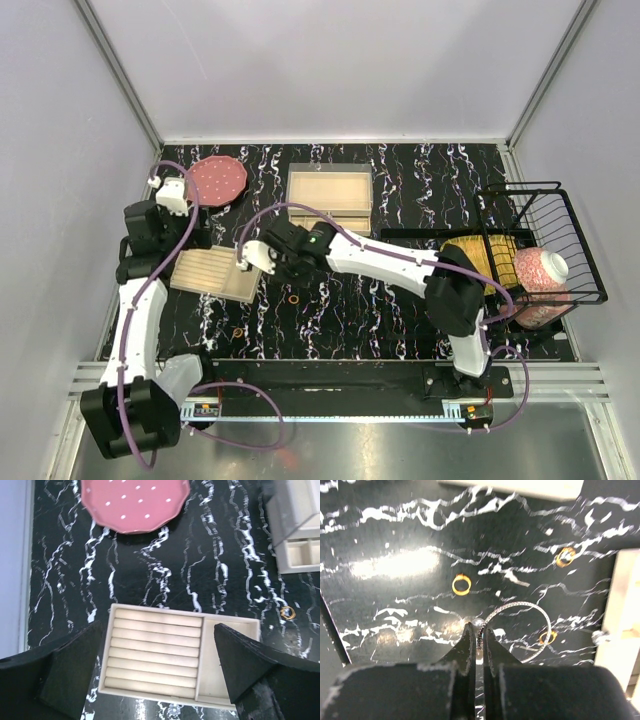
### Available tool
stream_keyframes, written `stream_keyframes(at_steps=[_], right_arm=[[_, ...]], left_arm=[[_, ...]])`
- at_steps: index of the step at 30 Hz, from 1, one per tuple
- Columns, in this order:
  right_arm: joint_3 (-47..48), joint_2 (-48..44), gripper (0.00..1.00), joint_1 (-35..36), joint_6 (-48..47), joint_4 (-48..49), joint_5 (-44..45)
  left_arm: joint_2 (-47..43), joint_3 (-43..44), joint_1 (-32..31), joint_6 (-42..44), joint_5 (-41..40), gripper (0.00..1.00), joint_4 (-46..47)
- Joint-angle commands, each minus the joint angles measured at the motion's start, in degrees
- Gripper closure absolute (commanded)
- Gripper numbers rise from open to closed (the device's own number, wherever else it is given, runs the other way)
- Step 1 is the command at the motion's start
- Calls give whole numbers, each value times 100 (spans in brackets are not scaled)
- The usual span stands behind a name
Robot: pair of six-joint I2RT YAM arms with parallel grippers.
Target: Organize the mixed jewelry
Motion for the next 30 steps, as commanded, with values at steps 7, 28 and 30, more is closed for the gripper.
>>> stream_keyframes(at_steps=[7, 28, 30], right_arm=[[2198, 1311, 100, 203, -321, -676, -75], [4589, 3105, 100, 423, -31, -562, -154], [4660, 3210, 100, 423, -14, -545, -198]], left_arm=[[736, 438, 1178, 67, 290, 1, 116], [1713, 376, 2937, 313, 1161, 1, 107], [1704, 359, 2937, 322, 1214, 1, 98]])
